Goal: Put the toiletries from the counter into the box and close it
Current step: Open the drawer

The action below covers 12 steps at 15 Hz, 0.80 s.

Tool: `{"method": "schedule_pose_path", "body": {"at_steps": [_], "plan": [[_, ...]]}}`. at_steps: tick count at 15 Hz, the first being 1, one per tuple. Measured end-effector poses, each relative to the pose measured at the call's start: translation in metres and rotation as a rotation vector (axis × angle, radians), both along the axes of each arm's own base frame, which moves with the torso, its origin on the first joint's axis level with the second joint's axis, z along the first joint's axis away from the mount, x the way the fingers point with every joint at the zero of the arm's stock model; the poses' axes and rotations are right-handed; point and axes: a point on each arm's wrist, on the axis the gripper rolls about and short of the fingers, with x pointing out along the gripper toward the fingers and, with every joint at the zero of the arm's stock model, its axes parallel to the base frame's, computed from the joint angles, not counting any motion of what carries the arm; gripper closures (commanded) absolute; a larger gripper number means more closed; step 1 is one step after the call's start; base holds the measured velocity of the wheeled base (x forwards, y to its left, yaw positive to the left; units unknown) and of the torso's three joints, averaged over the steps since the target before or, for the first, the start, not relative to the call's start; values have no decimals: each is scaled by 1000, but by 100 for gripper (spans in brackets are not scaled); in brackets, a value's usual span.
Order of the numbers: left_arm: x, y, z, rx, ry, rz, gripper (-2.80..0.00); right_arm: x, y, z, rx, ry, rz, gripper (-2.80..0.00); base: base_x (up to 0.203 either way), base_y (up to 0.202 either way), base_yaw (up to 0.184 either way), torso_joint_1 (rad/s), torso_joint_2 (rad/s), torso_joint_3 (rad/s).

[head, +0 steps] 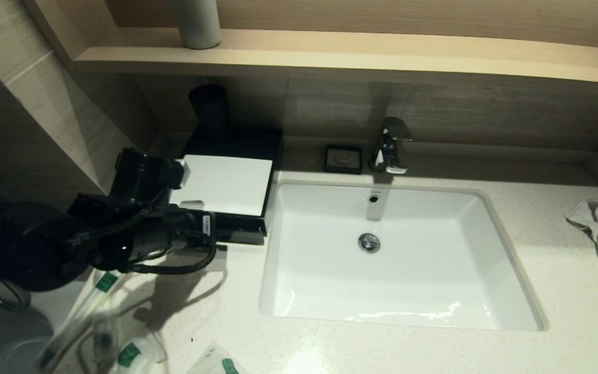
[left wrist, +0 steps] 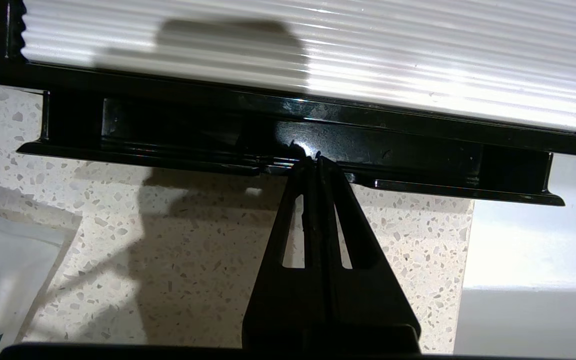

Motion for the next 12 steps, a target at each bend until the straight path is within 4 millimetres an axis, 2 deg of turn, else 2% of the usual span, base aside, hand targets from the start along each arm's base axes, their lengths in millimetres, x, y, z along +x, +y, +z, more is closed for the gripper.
{"method": "schedule_pose_path", "body": {"at_steps": [12], "plan": [[6, -2, -5, 1, -7, 8, 0, 0, 0, 0, 0, 0, 1, 0, 0, 0, 0, 0, 0, 0]]}}
